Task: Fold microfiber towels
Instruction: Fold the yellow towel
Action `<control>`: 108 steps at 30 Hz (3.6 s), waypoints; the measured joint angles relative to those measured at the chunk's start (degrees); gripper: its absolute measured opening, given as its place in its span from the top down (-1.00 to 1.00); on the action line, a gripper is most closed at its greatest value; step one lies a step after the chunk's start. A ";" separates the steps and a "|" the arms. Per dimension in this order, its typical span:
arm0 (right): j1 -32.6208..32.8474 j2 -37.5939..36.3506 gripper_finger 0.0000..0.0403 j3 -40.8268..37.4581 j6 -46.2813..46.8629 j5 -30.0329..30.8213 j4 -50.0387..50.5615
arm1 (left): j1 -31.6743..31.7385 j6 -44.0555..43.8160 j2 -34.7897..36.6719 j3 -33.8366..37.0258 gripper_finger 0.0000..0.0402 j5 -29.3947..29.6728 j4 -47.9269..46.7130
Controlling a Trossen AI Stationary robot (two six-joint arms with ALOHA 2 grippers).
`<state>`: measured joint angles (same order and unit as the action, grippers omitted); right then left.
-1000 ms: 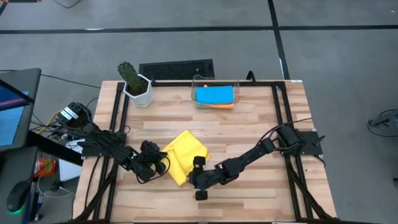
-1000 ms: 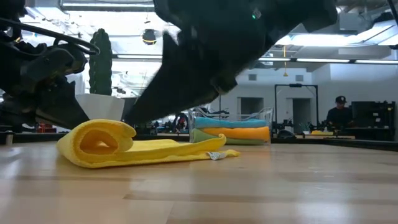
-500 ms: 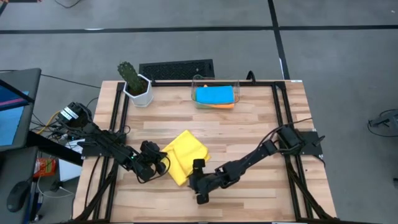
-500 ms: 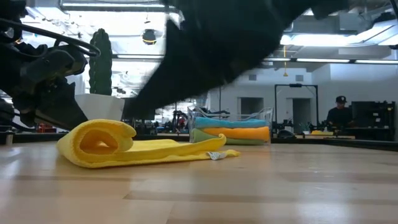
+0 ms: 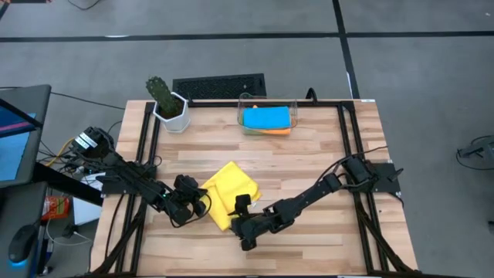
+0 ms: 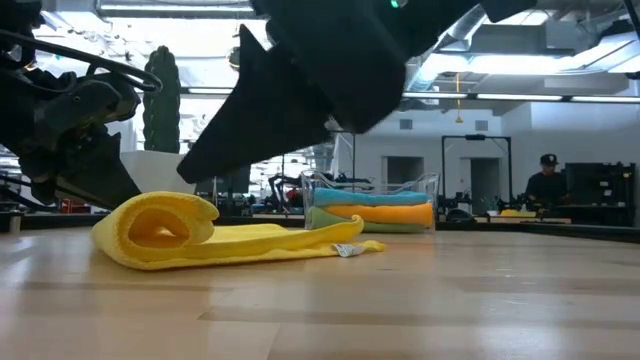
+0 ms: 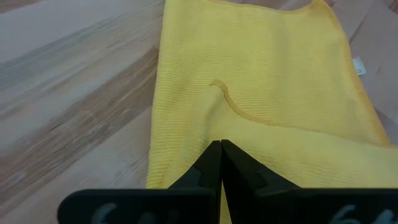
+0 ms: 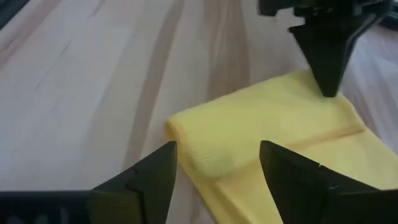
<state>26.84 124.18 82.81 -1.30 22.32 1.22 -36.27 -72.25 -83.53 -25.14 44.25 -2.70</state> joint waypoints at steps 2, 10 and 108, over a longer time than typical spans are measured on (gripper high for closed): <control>0.08 0.00 -0.27 0.00 -0.27 -0.08 0.12 | 0.00 0.00 0.00 0.01 1.00 0.00 0.00; 0.04 1.84 -0.27 -0.17 -0.64 0.58 -0.13 | 0.00 -0.24 0.00 -0.01 1.00 0.02 0.09; 0.06 6.66 -0.27 5.65 -0.02 5.23 2.43 | 0.00 -15.06 0.07 -1.45 1.00 -4.39 -7.47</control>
<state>26.89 130.84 88.45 -1.32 27.55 3.65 -36.27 -87.31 -83.46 -26.59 39.86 -10.17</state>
